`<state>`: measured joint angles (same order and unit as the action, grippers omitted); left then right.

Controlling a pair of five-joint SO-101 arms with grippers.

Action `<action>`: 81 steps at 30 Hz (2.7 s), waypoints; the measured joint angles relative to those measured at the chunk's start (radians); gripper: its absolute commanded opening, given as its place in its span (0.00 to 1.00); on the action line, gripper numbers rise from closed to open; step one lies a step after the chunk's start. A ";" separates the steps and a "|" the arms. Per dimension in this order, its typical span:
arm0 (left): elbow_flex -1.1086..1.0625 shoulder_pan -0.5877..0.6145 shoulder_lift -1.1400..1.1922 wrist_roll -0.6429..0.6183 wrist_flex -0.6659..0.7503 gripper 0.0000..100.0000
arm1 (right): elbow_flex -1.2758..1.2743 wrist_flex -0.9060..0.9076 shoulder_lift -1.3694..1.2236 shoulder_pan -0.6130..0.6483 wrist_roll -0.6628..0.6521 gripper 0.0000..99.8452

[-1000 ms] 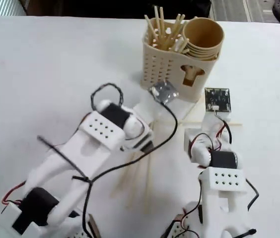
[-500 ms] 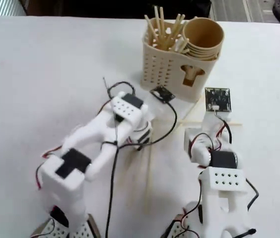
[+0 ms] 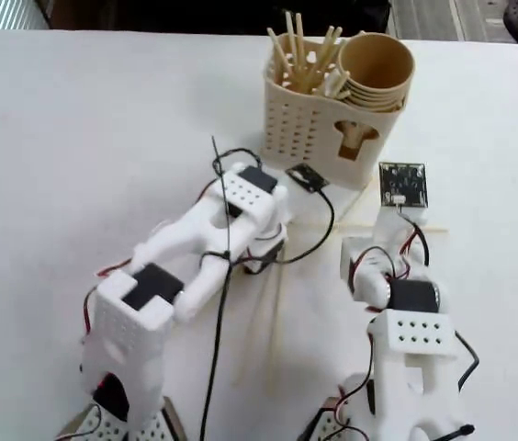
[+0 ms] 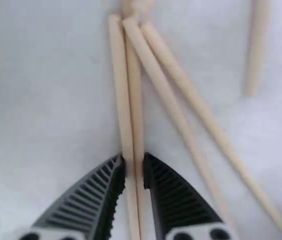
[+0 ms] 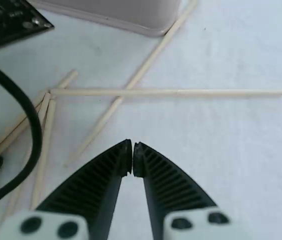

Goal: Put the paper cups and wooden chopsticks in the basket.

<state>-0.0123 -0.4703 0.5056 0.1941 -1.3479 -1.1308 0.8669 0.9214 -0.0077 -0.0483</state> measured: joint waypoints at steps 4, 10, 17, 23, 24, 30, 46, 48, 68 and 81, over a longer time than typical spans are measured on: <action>0.012 0.011 -0.044 0.000 -0.051 0.02 | 0.000 0.000 0.000 0.000 0.000 0.02; 0.012 0.037 -0.255 0.003 -0.129 0.02 | 0.000 0.000 0.000 0.002 0.000 0.02; 0.114 0.114 -0.474 0.064 -0.196 0.02 | 0.000 0.000 0.000 0.002 0.000 0.02; 0.476 0.133 -0.523 0.064 -0.227 0.02 | 0.000 0.000 0.000 0.002 0.000 0.02; 0.542 0.132 -0.523 0.066 -0.216 0.02 | 0.000 0.000 0.000 0.002 0.000 0.02; 0.893 0.133 -0.411 0.068 -0.080 0.02 | 0.000 -0.003 0.000 0.002 0.000 0.02; 1.171 0.028 -0.063 0.060 0.496 0.02 | 0.000 -0.009 0.000 0.002 0.000 0.02; 1.171 0.028 -0.029 0.020 0.503 0.02 | 0.000 -0.009 0.000 0.002 0.000 0.02; 1.355 0.121 0.035 -0.044 -0.006 0.17 | 0.000 -0.009 0.000 0.002 0.000 0.02; 1.442 0.331 -0.074 0.068 -0.440 0.15 | 0.133 0.195 0.000 0.138 -0.006 0.02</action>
<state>1.4300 -0.1389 0.4319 0.2616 -1.7883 -0.9973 1.0618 0.9214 0.1304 -0.0545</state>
